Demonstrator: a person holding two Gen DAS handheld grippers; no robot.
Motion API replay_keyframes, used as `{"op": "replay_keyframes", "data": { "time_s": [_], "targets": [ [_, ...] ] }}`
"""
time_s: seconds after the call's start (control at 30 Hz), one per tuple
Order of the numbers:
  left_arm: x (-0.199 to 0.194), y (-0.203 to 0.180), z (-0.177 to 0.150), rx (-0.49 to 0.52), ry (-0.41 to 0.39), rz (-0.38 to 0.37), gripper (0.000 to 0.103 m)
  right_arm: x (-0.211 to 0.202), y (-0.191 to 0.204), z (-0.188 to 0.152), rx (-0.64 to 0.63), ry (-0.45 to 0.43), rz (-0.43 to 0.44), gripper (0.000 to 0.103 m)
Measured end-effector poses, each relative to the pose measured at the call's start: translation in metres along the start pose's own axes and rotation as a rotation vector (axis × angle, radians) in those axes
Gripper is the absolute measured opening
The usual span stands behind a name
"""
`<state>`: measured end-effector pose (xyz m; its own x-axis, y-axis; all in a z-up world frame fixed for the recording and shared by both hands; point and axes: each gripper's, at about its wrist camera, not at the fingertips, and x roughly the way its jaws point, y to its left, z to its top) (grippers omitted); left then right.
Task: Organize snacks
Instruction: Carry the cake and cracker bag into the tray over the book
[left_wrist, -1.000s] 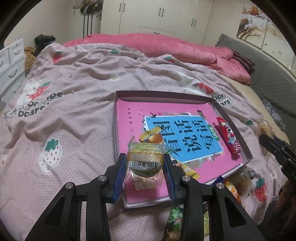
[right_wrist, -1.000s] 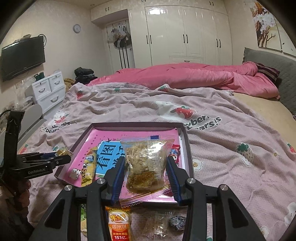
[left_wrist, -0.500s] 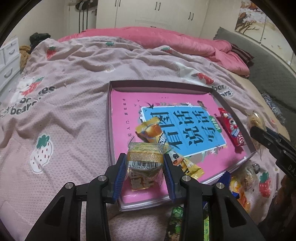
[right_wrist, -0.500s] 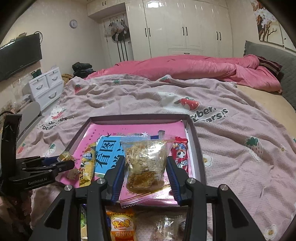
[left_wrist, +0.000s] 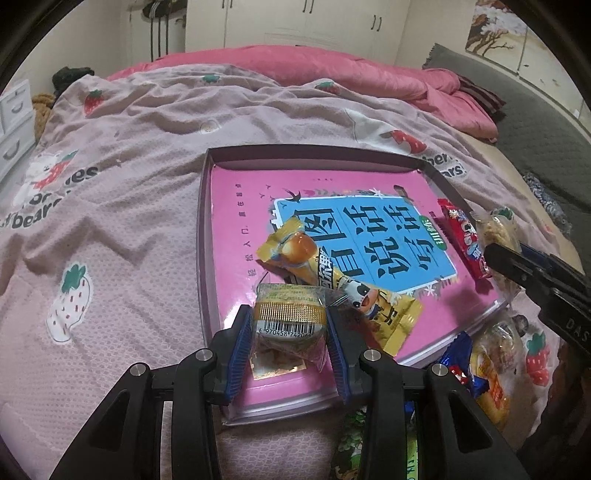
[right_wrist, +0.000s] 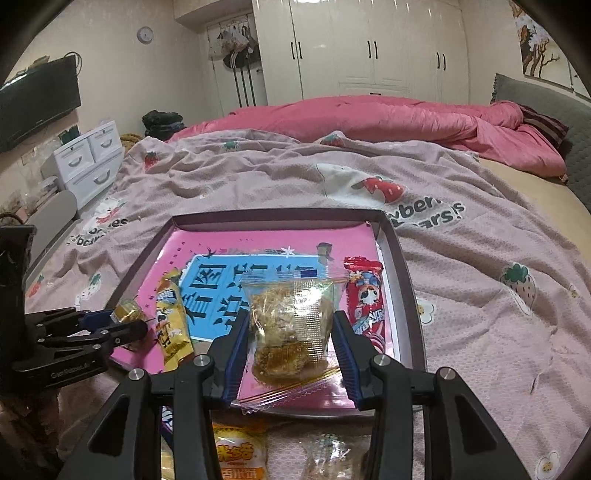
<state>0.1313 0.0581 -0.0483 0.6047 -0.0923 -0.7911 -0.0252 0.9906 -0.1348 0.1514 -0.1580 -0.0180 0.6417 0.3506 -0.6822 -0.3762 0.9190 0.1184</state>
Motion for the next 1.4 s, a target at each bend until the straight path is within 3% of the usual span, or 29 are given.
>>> {"op": "replay_keyframes", "data": {
  "time_s": [0.47,1.4],
  "targets": [
    [0.006,-0.009,-0.002,0.021,0.018,-0.024,0.040,0.022,0.002,-0.008,-0.008,0.066,0.003,0.044],
    [0.004,-0.005,-0.001,0.019,-0.007,-0.010,0.042,0.026,0.001,-0.011,-0.019,0.080,-0.033,0.045]
  ]
}}
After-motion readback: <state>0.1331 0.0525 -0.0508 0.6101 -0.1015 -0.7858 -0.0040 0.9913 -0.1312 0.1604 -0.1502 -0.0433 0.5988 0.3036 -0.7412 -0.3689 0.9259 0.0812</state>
